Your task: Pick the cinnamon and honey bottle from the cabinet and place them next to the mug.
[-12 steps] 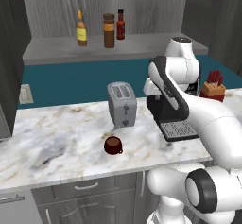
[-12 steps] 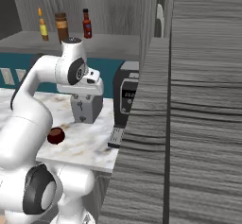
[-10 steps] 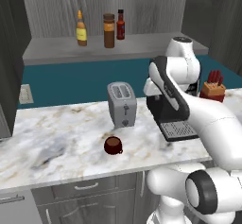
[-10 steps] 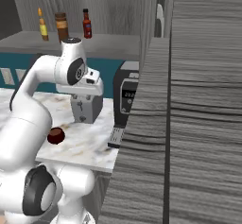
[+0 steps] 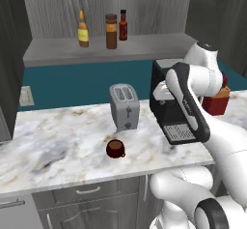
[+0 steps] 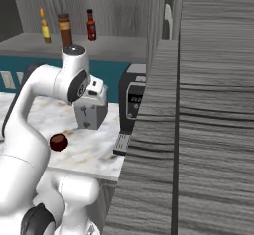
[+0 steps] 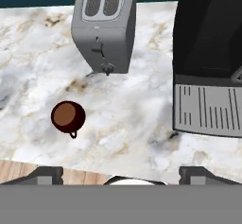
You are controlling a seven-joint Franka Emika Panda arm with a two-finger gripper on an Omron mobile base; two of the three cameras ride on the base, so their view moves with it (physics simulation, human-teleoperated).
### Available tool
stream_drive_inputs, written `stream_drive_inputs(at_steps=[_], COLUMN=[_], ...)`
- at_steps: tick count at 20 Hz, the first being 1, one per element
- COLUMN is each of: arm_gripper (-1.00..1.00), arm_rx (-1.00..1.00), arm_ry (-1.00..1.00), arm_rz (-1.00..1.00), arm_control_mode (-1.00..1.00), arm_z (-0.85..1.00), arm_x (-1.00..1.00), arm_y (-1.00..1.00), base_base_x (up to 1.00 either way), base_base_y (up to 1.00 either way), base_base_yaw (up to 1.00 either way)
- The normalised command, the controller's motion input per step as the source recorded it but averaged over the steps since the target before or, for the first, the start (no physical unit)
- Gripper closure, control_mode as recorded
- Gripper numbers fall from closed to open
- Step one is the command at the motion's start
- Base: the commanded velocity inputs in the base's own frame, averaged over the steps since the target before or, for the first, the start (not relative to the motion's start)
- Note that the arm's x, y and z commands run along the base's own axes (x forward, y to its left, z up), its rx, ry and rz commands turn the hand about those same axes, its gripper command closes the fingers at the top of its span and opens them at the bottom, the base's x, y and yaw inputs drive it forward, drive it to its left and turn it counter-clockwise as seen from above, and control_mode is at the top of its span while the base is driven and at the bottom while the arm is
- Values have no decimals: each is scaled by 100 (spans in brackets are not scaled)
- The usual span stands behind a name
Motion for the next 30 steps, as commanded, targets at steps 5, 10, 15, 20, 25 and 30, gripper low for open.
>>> stream_drive_inputs(at_steps=[5, 10, 15, 20, 25, 30], arm_gripper=[-100, -100, -100, -100, -100, -100], arm_rx=[8, 1, 0, 0, 0, -4], arm_ry=[-12, -9, -15, -18, -11, -15], arm_rz=[0, 0, 0, 0, 0, 0], arm_control_mode=[-100, -100, -100, -100, -100, -100], arm_z=[61, 82, 81, 80, 57, 5], arm_x=[-8, -6, 0, 0, 7, 61], arm_y=[16, 43, 84, 54, 9, 27], base_base_x=[0, 0, 0, 0, 0, 0], base_base_y=[0, 0, 0, 0, 0, 0], base_base_yaw=[0, 0, 0, 0, 0, 0])
